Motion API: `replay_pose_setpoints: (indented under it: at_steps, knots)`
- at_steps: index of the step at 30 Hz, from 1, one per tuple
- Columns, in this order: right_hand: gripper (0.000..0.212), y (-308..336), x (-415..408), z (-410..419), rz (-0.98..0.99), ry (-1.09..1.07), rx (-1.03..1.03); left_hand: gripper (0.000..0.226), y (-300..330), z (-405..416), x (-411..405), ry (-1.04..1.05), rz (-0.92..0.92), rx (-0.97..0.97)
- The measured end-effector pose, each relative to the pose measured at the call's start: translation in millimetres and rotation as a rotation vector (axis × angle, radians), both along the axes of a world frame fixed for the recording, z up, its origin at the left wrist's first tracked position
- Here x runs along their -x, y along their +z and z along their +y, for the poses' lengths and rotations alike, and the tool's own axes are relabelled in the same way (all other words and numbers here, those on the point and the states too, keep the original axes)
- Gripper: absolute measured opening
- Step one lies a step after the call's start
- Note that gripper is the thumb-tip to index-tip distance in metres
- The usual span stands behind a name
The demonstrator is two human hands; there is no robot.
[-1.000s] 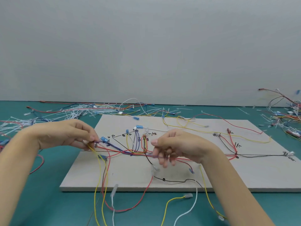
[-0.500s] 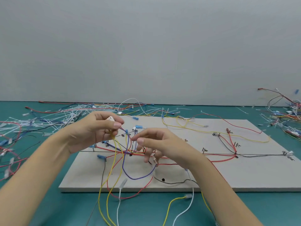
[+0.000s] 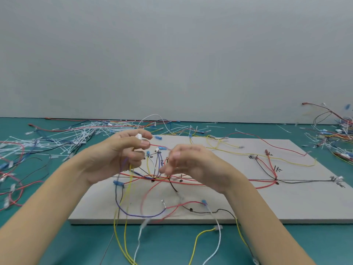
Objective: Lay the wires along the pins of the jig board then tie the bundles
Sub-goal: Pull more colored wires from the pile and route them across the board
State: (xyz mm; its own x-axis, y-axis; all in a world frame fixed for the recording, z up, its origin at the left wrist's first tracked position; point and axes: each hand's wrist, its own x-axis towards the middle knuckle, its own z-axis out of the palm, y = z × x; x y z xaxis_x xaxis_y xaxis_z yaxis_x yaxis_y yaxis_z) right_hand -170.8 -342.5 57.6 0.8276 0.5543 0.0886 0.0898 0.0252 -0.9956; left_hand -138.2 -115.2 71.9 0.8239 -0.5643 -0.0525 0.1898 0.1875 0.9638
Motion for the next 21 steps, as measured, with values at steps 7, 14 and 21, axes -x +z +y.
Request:
replay_pose_setpoints:
  at_steps: [7, 14, 21]
  knots:
    - [0.018, 15.5, -1.1, -34.8, 0.266, -0.087, -0.455, 0.057, 12.4, 41.0, -6.9, 0.016, -0.009, -0.207]
    - [0.019, 15.4, -1.8, -50.2, 0.161, -0.017, -0.189, 0.036, 8.5, 86.6, -28.8, -0.144, -0.041, -0.398]
    - [0.017, 21.0, 1.0, -87.9, 0.123, -0.148, -0.268, 0.038, -10.2, 143.0, -64.0, -0.193, 0.045, -0.401]
